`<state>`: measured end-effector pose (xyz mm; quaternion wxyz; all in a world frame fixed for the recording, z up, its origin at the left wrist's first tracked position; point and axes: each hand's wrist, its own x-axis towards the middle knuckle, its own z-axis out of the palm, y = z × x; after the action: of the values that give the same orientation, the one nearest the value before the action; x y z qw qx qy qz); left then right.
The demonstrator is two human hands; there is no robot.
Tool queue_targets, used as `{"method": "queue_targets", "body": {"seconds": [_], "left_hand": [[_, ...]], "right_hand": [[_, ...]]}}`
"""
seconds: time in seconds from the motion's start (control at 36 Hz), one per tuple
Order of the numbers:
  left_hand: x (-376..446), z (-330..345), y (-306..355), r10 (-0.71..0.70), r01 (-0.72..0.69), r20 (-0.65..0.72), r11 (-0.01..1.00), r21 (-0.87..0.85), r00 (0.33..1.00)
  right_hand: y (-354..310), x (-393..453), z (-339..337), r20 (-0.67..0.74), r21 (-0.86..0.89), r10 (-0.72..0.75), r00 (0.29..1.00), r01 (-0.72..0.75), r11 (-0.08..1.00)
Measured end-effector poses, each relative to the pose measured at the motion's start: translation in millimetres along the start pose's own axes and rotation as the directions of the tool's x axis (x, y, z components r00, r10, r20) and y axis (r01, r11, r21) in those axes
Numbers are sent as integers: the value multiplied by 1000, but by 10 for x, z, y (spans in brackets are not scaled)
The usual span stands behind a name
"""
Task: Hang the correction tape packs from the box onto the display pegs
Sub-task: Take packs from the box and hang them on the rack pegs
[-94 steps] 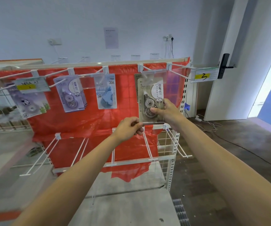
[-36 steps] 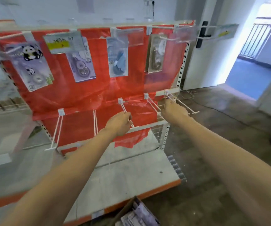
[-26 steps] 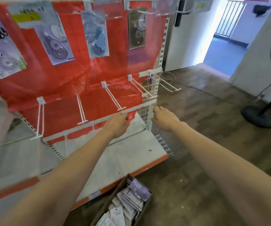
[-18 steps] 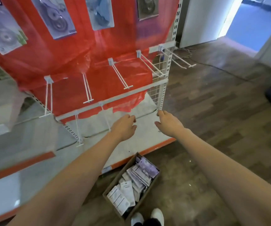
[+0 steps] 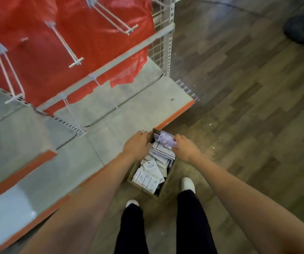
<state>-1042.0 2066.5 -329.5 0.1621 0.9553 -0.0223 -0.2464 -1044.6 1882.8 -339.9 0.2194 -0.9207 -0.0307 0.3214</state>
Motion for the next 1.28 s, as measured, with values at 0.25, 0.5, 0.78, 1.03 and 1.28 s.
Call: {"method": "queue_targets", "body": {"seconds": [0.25,0.5,0.78,1.03,1.28], "left_hand": [[-380,1196,-994,-19,33,189,997,-67,982],[-50,2235,-1502,-110,140,200,980,-143,974],[935,3399,-1926,-26,43,82,977,-209,996],[2022,3979,-2087,160,-194,-183,963,-189,970],[2418,3829,-2007,339,-397,-315,907,-140,886]], "right_hand": [[30,-79,1706,158,173,163,974,-190,966],[369,492,2757,163,202,174,971,-205,958],[873,1539,3848,5,174,150,989,-148,973],[1318,2652,4054,-230,78,34,973,-17,997],[1089,2891,3793,-196,-128,-4,981,-21,992]]}}
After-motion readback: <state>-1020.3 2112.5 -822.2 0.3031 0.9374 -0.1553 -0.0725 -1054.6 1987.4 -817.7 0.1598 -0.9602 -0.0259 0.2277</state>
